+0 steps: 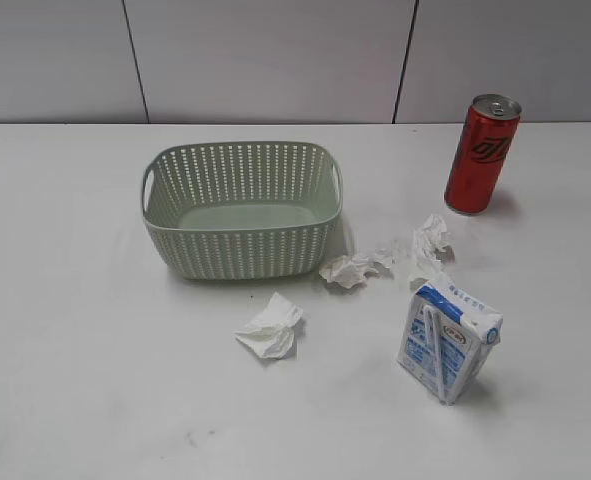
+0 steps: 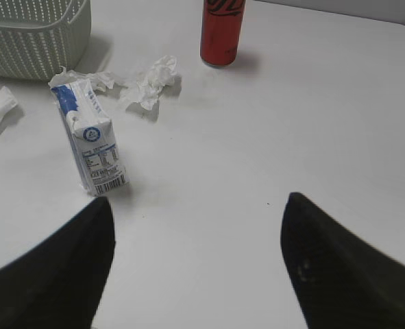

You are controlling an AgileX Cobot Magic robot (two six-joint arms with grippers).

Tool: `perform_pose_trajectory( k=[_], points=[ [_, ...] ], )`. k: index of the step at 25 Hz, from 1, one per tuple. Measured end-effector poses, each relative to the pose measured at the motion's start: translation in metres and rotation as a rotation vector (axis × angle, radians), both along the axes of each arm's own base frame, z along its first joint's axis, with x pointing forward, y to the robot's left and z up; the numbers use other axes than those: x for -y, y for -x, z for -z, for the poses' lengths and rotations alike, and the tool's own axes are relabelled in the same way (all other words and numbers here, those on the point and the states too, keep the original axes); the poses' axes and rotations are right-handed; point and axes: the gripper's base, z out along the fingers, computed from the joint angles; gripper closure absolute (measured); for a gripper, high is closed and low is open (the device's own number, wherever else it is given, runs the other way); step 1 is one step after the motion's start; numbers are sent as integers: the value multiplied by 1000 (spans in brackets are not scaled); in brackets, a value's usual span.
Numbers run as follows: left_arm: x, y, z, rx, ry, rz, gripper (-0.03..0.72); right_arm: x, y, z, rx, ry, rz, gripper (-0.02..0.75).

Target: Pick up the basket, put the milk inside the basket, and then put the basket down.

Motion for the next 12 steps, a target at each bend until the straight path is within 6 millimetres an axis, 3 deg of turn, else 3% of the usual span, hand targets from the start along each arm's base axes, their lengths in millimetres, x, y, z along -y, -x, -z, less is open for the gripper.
perform_pose_trajectory(
  k=[12],
  points=[
    [0,0,0,0,0,0,180,0,0,0,1,0,1,146]
  ],
)
